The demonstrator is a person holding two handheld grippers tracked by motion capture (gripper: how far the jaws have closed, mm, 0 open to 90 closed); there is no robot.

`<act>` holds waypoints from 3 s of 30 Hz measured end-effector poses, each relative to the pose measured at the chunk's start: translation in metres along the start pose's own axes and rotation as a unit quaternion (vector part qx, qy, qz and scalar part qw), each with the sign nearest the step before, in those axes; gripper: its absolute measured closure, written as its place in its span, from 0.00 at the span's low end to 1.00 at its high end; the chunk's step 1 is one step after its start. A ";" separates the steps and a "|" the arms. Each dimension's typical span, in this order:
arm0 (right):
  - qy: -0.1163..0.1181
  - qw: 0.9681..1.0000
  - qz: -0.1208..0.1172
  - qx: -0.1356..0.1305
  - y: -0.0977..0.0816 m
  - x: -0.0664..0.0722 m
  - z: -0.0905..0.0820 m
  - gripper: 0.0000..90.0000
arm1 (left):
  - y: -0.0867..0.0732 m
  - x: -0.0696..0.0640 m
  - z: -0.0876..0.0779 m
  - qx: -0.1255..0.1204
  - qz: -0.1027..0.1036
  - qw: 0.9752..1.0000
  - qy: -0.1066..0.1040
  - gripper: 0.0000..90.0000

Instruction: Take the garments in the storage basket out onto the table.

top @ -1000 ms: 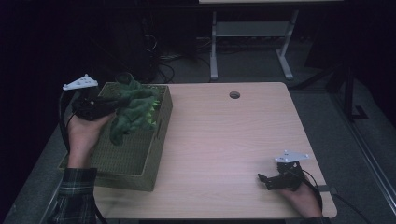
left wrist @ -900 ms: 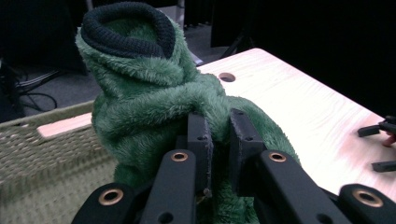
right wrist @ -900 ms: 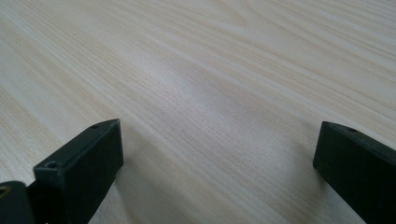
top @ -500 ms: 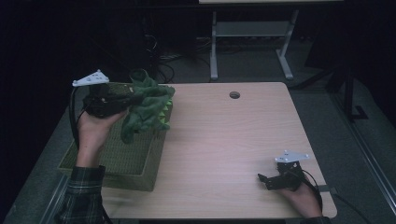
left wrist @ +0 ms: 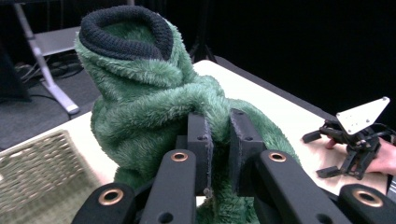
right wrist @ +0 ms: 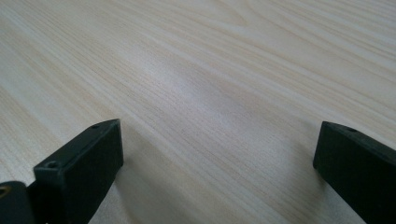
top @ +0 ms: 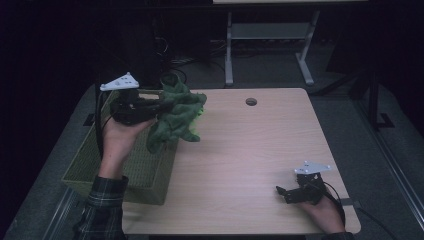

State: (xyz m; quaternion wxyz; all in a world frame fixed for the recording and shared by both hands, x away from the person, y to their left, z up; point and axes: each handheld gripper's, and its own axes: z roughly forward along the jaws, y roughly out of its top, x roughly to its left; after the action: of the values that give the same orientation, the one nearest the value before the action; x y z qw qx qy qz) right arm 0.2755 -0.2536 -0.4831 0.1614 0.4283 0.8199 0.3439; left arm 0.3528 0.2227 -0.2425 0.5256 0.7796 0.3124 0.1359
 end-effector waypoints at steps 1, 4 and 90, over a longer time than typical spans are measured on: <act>0.000 1.000 0.000 0.000 0.000 0.000 0.000 0.01 | 0.001 -0.002 0.003 0.001 0.001 1.000 -0.003 0.90; 0.000 1.000 0.001 0.000 0.000 0.000 0.000 0.01 | 0.002 -0.008 0.012 0.003 0.003 1.000 -0.014 0.90; -0.003 1.000 0.003 0.009 0.003 0.001 0.000 0.04 | -0.163 -0.076 0.144 0.125 0.000 0.988 -0.089 0.16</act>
State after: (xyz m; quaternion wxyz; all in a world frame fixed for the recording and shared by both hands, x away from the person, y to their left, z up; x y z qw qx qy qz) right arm 0.2766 -0.2516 -0.4808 0.1595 0.4330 0.8211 0.3359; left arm 0.3157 0.1102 -0.4400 0.4499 0.8480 0.2791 0.0257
